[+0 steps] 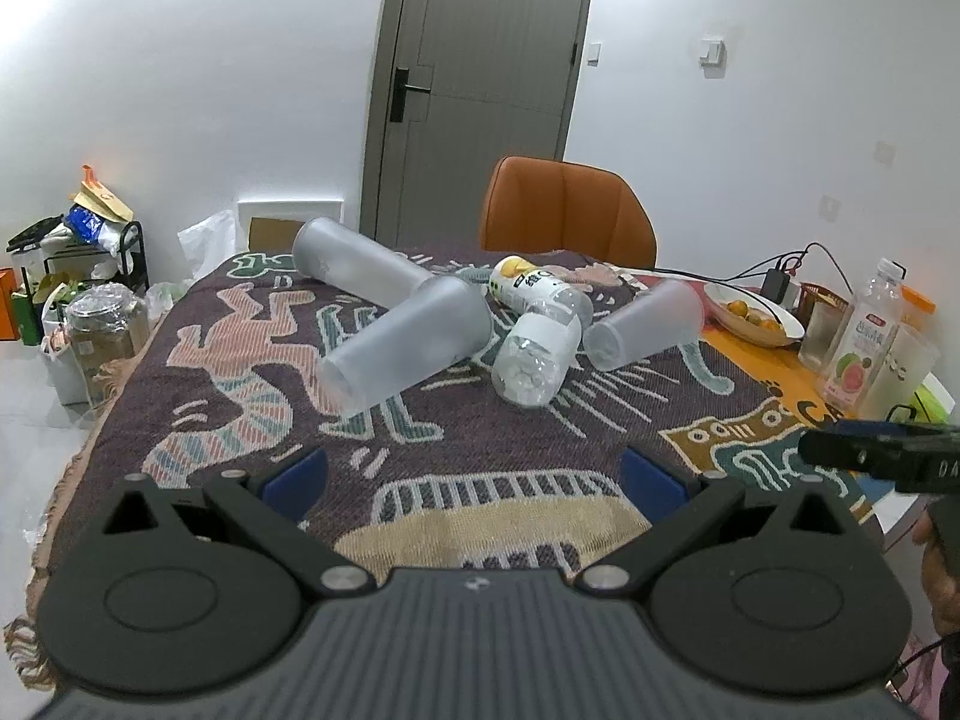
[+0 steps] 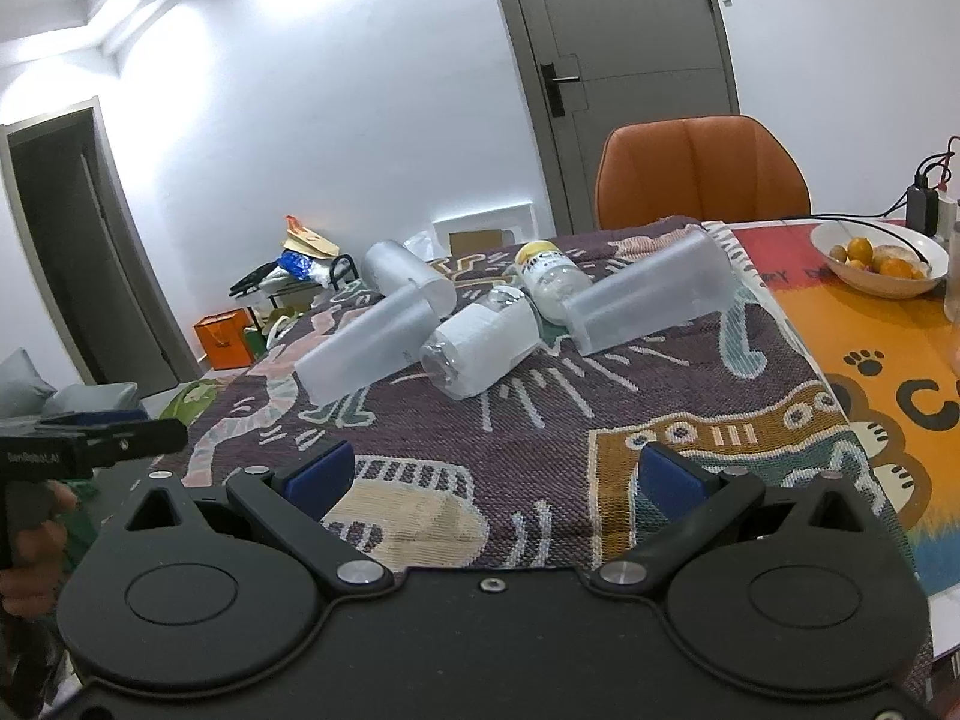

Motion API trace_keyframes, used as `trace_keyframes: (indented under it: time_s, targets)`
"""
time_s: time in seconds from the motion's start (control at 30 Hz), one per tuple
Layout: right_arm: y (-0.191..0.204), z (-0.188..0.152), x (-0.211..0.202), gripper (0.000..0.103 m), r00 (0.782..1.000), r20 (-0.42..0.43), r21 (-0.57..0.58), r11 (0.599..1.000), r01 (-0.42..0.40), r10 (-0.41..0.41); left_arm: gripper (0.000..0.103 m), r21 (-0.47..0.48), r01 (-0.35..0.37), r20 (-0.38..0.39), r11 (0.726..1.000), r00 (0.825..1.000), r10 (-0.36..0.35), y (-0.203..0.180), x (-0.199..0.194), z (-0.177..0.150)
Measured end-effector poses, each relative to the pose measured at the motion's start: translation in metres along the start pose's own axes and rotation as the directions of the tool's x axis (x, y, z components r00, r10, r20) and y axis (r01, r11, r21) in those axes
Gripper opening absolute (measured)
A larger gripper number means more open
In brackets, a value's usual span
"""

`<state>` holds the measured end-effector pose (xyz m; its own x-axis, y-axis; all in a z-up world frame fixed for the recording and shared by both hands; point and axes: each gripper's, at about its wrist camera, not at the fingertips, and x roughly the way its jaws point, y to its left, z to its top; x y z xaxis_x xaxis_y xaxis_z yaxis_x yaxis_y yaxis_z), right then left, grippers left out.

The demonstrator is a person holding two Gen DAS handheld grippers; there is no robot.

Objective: Flip cup upright
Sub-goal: 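Move the left gripper to the frosted cup lying on its side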

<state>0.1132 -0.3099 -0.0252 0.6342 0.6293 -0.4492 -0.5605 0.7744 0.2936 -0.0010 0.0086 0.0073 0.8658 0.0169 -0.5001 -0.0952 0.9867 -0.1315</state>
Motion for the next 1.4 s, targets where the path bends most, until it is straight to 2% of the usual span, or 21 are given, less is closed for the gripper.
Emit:
trace_keyframes:
  time_s: [0.23,0.5,0.7,0.93,1.2,1.4]
  targets:
    - [-0.007,-0.002,0.018,0.103,1.0,-0.019,0.036,0.999,0.012,-0.011,0.102,-0.015,0.033,-0.002,0.999,0.999,-0.033,0.001,0.022,0.011]
    - [-0.016,-0.005,0.034,0.103,0.999,-0.011,0.064,0.997,0.033,-0.032,0.101,0.029,0.079,-0.014,0.996,0.997,-0.079,-0.007,0.049,0.026]
    - [-0.034,-0.002,0.042,0.102,0.997,0.018,0.115,0.991,0.074,-0.076,0.101,0.071,0.111,-0.042,0.991,0.993,-0.108,-0.019,0.074,0.038]
    - [-0.063,-0.002,0.049,0.102,0.991,0.032,0.188,0.974,0.124,-0.132,0.1,0.156,0.153,-0.07,0.976,0.987,-0.143,-0.043,0.107,0.054]
    - [-0.091,0.002,0.053,0.101,0.987,0.051,0.262,0.956,0.131,-0.149,0.1,0.216,0.19,-0.109,0.958,0.98,-0.169,-0.067,0.144,0.072]
    - [-0.11,0.006,0.053,0.103,0.978,0.07,0.29,0.942,0.171,-0.198,0.1,0.271,0.219,-0.148,0.937,0.972,-0.184,-0.086,0.173,0.083]
